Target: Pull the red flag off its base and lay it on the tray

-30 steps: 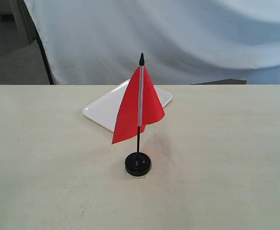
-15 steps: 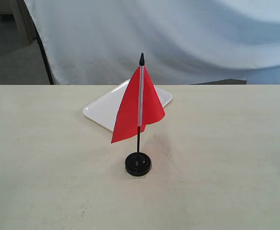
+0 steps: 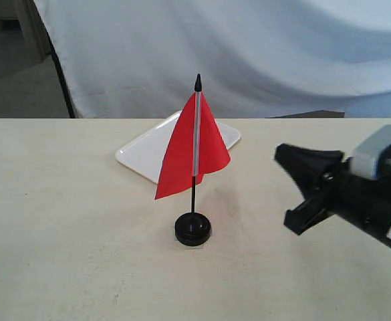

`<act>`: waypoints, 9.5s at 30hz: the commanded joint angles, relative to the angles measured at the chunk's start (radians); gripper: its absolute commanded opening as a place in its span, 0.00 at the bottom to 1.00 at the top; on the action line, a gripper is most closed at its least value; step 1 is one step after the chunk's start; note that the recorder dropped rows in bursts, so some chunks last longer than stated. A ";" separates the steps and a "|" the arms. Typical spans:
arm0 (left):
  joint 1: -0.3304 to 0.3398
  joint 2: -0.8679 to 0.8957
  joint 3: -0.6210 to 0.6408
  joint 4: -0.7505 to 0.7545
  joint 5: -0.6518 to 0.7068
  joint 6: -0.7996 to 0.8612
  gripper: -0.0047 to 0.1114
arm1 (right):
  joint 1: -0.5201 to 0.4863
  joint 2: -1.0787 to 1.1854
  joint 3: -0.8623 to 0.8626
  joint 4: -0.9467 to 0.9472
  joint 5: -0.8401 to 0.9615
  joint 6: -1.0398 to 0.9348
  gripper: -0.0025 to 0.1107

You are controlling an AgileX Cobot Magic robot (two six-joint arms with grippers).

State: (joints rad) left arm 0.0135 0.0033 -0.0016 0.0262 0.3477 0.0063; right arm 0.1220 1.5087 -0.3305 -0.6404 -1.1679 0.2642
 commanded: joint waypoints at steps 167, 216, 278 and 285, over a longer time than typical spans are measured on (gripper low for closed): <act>-0.003 -0.003 0.002 0.003 -0.005 -0.006 0.04 | -0.342 -0.249 -0.701 0.559 1.858 -0.246 0.02; -0.003 -0.003 0.002 0.003 -0.005 -0.006 0.04 | 0.078 -1.509 0.330 0.603 1.205 -0.094 0.02; -0.003 -0.003 0.002 0.003 -0.005 -0.006 0.04 | 0.080 -1.509 0.330 0.615 1.372 -0.073 0.02; -0.003 -0.003 0.002 0.003 -0.005 -0.006 0.04 | 0.080 -1.509 0.330 0.615 1.372 -0.073 0.02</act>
State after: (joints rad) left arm 0.0135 0.0033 -0.0016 0.0262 0.3477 0.0063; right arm 0.1989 0.0045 -0.0009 -0.0193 0.2001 0.1874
